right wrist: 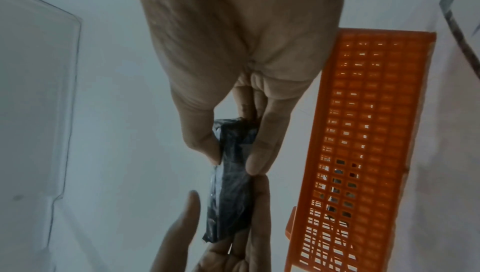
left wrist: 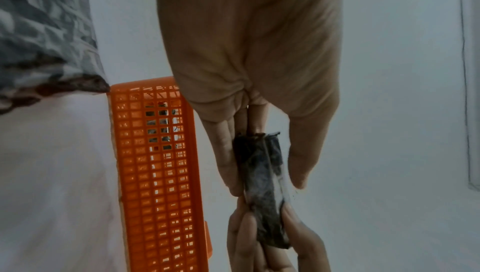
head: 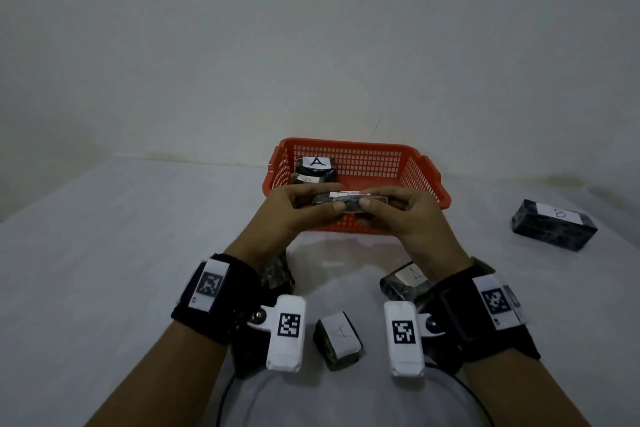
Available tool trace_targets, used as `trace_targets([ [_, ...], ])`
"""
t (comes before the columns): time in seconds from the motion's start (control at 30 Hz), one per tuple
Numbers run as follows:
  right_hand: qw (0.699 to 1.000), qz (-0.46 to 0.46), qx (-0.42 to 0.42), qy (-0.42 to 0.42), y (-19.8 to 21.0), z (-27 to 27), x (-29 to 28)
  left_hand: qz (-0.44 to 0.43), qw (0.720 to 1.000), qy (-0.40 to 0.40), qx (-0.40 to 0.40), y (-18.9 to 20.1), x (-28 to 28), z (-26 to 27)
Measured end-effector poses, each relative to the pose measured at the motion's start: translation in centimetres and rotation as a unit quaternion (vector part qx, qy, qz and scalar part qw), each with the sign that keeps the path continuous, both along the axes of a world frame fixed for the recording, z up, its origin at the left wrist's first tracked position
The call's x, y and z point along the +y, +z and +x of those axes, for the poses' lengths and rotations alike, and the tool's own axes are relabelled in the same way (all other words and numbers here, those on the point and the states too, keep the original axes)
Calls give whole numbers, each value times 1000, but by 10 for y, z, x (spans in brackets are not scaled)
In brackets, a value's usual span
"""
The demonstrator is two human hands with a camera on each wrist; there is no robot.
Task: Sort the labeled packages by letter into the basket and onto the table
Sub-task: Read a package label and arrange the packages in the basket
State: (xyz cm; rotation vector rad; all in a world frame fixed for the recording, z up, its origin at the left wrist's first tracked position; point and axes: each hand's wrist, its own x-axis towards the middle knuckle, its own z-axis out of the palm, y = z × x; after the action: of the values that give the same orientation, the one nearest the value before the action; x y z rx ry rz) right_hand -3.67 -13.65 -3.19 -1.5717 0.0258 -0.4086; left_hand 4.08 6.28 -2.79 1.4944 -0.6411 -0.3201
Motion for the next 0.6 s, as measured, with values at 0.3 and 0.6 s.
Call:
trace_targets([
  [0.3,1000,-22,1,1,-3,-10,0,2,999,9,-39,-4,-6,-12],
  [0.6,998,55,18,3,-10,-11,8,-36,998,33,-51,-10,-5,-14],
])
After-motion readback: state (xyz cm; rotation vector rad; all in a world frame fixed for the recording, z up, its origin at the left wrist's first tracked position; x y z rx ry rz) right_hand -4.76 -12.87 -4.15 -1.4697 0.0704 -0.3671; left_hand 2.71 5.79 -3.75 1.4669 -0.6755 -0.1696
